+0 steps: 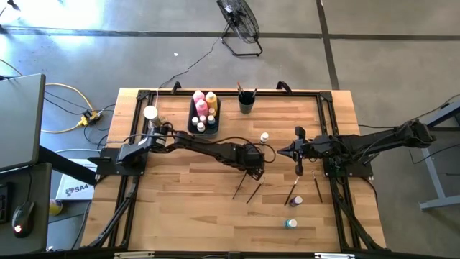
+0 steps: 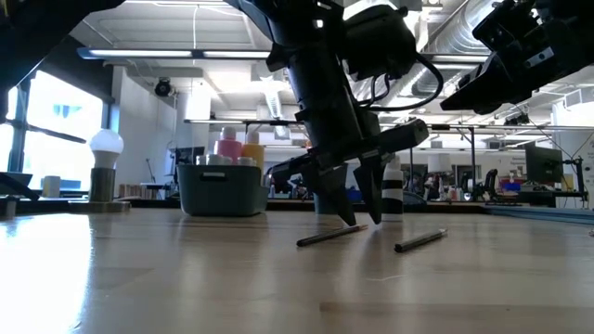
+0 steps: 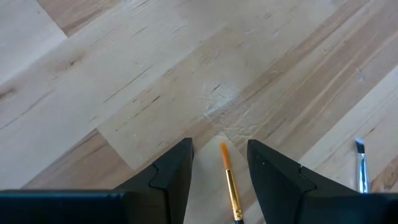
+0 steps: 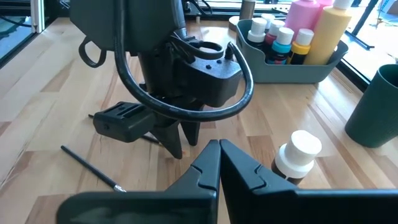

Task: Pick & Place Paint Supplies
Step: Put the gold paint brush into the green cup

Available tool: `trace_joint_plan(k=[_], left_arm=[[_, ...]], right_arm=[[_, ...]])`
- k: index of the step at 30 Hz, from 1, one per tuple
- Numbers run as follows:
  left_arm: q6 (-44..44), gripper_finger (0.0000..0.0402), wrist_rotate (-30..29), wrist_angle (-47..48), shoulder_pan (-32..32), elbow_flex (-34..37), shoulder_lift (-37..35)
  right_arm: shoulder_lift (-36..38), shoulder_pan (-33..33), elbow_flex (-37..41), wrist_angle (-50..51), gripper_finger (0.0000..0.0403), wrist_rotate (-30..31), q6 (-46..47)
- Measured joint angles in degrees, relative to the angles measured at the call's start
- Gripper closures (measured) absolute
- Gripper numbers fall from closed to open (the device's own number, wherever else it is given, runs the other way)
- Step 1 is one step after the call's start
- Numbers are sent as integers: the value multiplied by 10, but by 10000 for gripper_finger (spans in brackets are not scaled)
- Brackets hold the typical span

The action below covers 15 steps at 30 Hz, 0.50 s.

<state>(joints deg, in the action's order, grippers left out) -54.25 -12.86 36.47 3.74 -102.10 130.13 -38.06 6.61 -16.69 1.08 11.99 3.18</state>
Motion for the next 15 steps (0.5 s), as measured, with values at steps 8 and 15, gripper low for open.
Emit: trace_joint_plan(k=[8, 15], left_arm=[[-7, 247, 15, -2, 0, 0, 0], [0, 247, 16, -2, 0, 0, 0]], right_arm=[[0, 0, 0, 0, 401, 0, 0], [0, 0, 0, 0, 401, 0, 0]])
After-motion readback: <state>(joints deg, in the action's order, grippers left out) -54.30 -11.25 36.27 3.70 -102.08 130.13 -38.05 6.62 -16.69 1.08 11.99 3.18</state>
